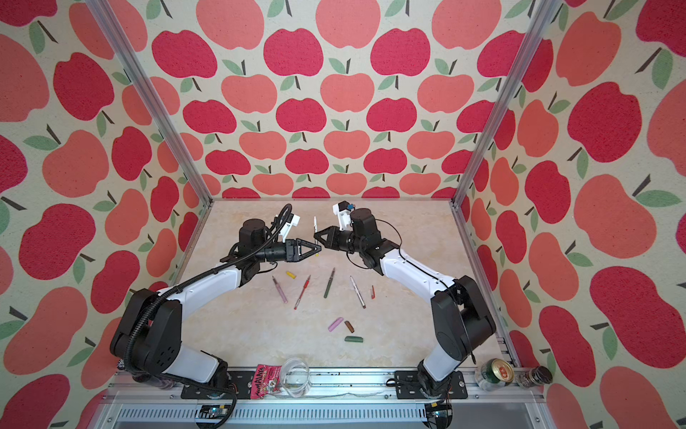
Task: Insert the pens into the pen caps
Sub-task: 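Lift the white marker upright with the right gripper toward the left gripper, then take the white marker with the left gripper while the right gripper releases it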
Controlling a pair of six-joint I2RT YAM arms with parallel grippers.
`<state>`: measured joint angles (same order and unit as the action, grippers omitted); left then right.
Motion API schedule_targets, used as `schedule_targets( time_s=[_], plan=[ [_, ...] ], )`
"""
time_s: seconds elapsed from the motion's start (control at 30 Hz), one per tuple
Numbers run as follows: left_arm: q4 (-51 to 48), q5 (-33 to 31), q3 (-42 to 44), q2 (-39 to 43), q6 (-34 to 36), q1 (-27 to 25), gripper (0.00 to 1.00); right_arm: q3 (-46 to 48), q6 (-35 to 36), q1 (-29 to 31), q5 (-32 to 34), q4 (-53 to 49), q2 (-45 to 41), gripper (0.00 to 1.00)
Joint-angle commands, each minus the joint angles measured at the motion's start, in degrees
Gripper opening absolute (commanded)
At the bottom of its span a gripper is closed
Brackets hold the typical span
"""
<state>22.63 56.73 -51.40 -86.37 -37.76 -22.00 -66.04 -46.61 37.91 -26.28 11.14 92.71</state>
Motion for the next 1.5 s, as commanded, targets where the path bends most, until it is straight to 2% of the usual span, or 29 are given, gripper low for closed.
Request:
schedule_targets(
  time_s=[0.0,0.1,0.37,0.63,0.83,1.07,1.17,1.3,1.4,1.47],
  plan=[
    [4.0,0.0,-1.8,-0.9,-1.9,-0.2,0.70,1.4,-1.0,0.7,-1.0,3.3,-2.0,0.06],
    [3.9,0.1,-2.0,-0.8,-2.1,-0.6,0.63,2.0,-1.2,0.9,-0.9,4.9,-2.3,0.06],
    [3.5,0.2,-2.0,-0.6,-2.3,-0.8,0.55,2.9,-1.5,1.3,-0.7,7.9,-2.8,0.06],
    [3.2,-0.8,-1.7,0.0,-2.1,-0.5,0.27,3.8,-1.1,1.4,-0.3,8.4,-3.6,0.06],
    [3.5,-1.1,-1.5,-0.2,-2.6,-0.5,0.30,4.2,-1.2,1.7,-0.1,9.0,-3.7,0.06],
    [2.2,-2.0,-1.3,1.1,-1.8,-0.3,0.04,4.6,-0.4,1.7,0.6,9.1,-4.6,0.06],
    [-0.8,-2.9,-1.4,2.1,0.1,-0.2,0.00,4.6,0.2,1.7,0.7,8.6,-4.9,0.07],
    [-5.7,-3.7,-1.5,4.0,2.8,0.7,0.00,4.5,1.0,1.7,1.1,8.2,-5.5,0.16],
    [-11.9,-4.7,-1.8,6.4,6.2,1.9,0.00,4.1,2.3,1.7,1.5,6.7,-6.4,0.37],
    [-18.5,-5.6,-2.4,8.6,9.4,2.9,0.00,3.3,3.8,1.7,1.7,4.3,-7.1,0.47]
  ],
)
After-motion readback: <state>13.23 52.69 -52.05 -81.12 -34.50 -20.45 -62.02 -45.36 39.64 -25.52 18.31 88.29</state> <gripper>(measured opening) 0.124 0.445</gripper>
